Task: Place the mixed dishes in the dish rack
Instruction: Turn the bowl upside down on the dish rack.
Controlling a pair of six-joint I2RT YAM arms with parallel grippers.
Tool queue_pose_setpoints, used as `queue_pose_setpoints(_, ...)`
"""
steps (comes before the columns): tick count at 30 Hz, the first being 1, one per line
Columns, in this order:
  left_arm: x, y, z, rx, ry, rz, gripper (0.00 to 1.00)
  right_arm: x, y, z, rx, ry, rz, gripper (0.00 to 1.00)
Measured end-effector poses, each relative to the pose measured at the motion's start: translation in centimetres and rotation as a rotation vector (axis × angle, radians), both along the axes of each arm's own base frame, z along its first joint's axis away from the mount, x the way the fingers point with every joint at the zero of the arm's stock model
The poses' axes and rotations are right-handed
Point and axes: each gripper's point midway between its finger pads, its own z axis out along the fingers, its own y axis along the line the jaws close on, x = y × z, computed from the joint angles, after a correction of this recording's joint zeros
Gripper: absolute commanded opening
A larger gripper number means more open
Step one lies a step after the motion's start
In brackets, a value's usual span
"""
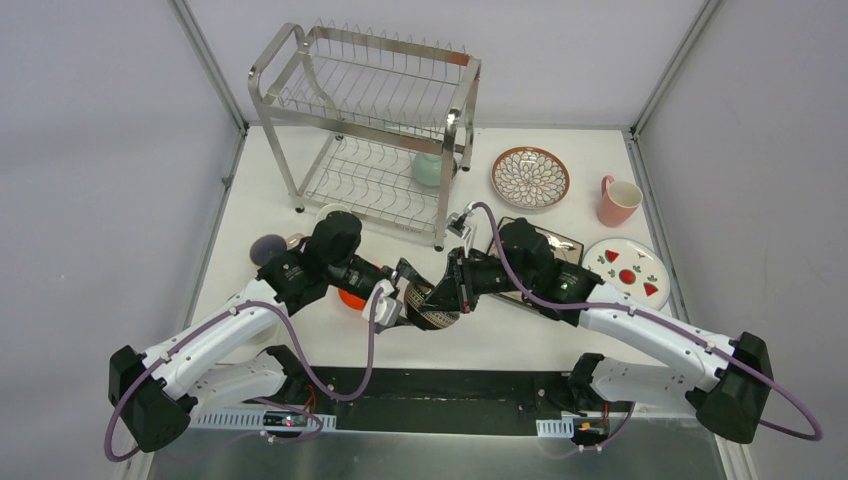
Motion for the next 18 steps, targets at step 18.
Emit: queue_pose_setpoints(18,0.85,-0.24,-0.15,0.019,-0.018,0.042,0.38,0.80,-0.29,-0.12,0.018,-0.028,-0.034,0.00)
